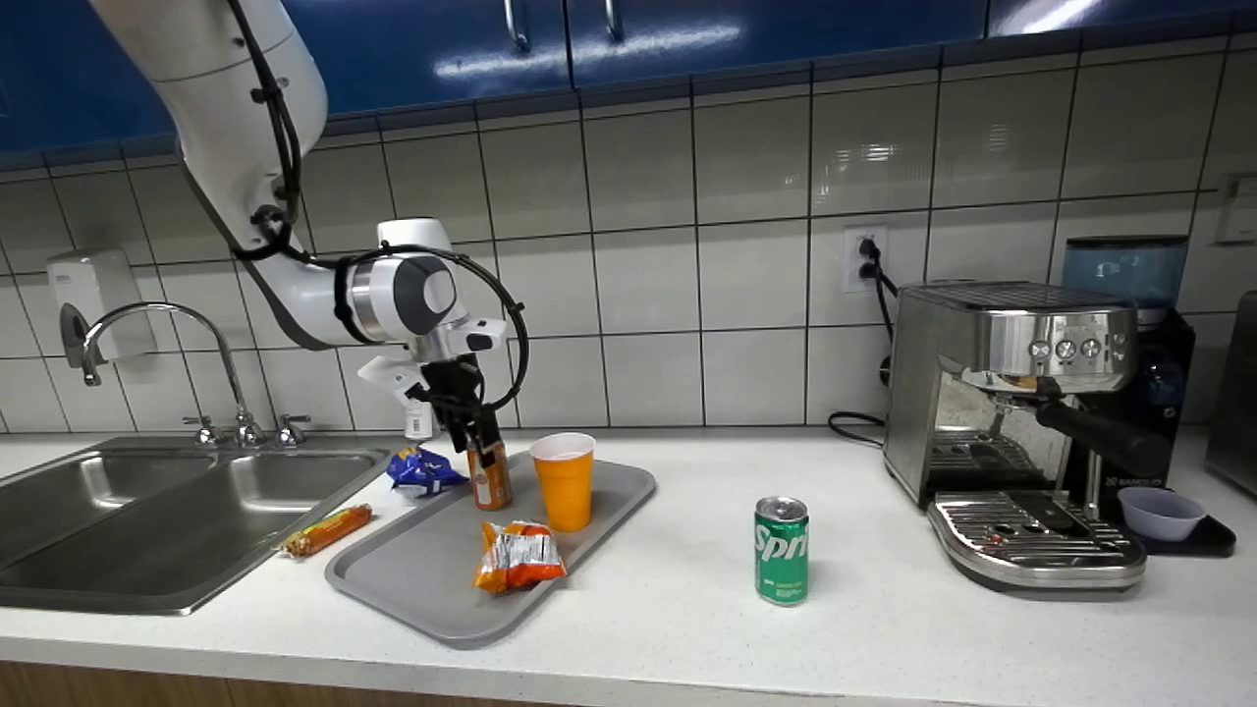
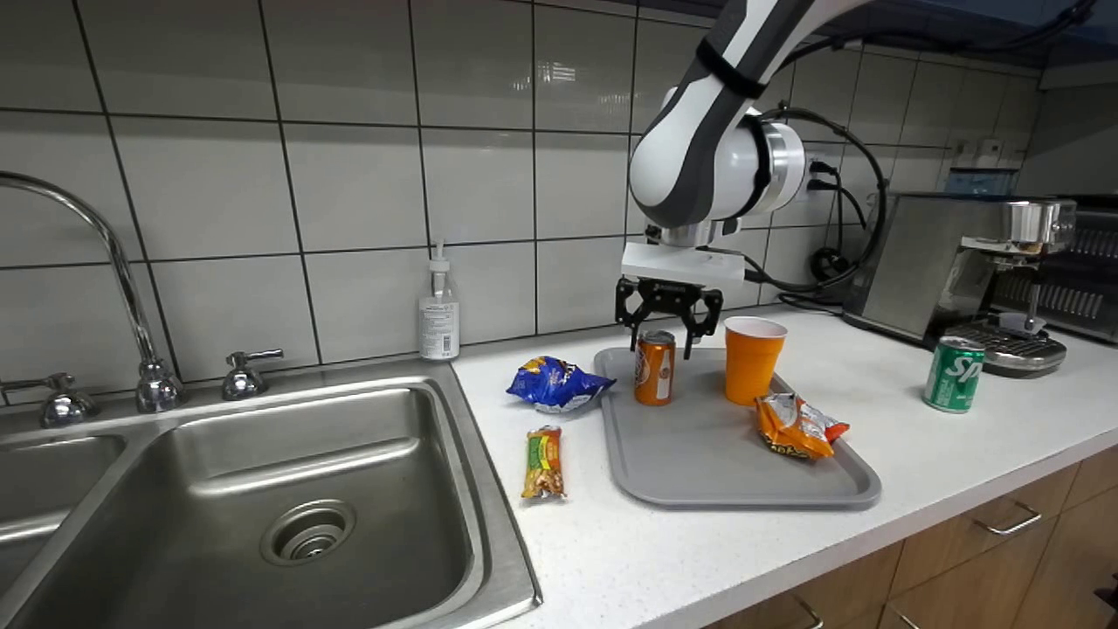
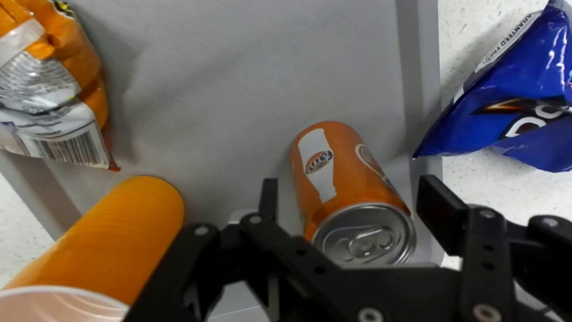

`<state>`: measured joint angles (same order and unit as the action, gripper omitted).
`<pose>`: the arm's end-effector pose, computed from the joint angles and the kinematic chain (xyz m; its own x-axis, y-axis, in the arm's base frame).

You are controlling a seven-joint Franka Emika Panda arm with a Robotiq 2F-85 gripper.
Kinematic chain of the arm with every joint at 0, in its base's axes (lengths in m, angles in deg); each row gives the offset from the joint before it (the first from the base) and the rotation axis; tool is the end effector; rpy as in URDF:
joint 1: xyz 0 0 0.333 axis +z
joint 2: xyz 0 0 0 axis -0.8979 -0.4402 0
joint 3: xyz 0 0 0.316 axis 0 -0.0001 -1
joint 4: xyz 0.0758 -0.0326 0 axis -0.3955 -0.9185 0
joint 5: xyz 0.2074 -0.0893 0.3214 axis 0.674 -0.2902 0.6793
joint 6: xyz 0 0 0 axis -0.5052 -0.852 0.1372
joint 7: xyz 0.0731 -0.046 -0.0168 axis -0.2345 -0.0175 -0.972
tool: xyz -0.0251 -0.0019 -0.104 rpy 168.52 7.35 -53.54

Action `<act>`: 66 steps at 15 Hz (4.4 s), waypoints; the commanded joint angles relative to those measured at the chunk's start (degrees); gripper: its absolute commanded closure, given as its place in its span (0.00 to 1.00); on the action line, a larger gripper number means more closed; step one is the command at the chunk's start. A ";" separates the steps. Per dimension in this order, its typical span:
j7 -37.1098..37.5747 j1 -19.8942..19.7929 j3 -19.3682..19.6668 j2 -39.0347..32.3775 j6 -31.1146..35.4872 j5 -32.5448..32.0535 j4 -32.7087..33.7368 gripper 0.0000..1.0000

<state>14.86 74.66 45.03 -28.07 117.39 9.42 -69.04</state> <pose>0.6117 0.0701 0.2175 0.8706 -0.4681 0.1513 -0.4665 -0.8832 -0.0485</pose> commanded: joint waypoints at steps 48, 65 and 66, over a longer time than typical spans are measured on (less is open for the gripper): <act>15.55 12.12 -6.06 -1.21 -1.36 -9.39 -2.50 0.00; 5.78 12.29 -7.04 -9.77 -3.34 -4.38 6.14 0.27; 5.47 12.32 -6.99 -9.90 -3.41 -4.13 6.28 0.34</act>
<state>22.93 86.95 38.22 -37.09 116.44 3.44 -65.04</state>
